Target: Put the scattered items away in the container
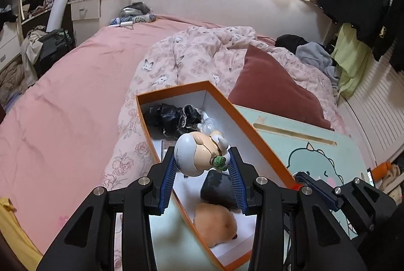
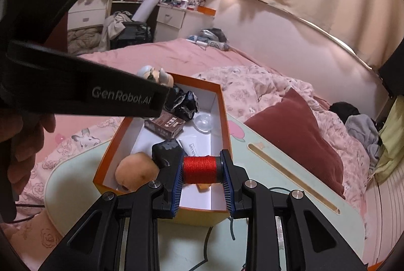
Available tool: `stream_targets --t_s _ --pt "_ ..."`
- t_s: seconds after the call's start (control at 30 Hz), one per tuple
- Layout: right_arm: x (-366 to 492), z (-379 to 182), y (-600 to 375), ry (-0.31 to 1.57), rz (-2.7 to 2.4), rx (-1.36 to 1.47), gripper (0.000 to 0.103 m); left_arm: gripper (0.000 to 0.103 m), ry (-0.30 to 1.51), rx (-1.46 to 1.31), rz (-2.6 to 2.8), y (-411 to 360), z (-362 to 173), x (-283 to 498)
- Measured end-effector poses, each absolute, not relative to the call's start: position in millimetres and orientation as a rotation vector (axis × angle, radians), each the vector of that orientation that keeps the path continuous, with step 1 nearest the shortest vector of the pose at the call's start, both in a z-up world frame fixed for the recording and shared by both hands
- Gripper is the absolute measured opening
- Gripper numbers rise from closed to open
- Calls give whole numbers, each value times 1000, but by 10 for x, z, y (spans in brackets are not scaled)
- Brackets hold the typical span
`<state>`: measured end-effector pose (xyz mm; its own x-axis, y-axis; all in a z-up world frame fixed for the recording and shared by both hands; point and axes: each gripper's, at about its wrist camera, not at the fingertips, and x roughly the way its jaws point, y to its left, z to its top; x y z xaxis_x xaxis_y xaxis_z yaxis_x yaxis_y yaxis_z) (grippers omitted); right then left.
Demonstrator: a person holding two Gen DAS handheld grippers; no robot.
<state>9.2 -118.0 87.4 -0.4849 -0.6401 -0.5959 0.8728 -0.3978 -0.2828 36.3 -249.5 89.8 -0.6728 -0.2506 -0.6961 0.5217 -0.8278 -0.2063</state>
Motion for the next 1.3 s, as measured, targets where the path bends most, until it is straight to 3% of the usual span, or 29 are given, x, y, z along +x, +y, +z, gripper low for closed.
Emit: stream_targets --t_s 0.57,0.6,0.63,0.67,0.73,0.8,1.07,1.3 --pt "-15 781 -1200 700 -2005 521 27 42 572 981 -2483 -2565 935 150" --pt "-18 782 -1207 699 -2004 521 27 43 570 1000 -2471 -2566 906 132" --pt "-18 780 -1212 699 -2005 518 27 50 567 1017 -2456 -2571 875 120" --pt "-15 777 -1216 699 -2009 509 28 62 565 1030 -2440 -2577 851 124" --pt "-5 772 -1213 708 -2028 486 53 71 564 1009 -2422 -2580 844 184" --pt "15 775 -1187 700 -2040 460 62 75 574 967 -2431 -2571 861 270" --pt "-52 804 -1130 663 -2048 477 62 75 610 980 -2447 -2549 789 488" --pt "-555 726 -883 311 -1841 816 62 75 737 947 -2511 -2462 618 701"
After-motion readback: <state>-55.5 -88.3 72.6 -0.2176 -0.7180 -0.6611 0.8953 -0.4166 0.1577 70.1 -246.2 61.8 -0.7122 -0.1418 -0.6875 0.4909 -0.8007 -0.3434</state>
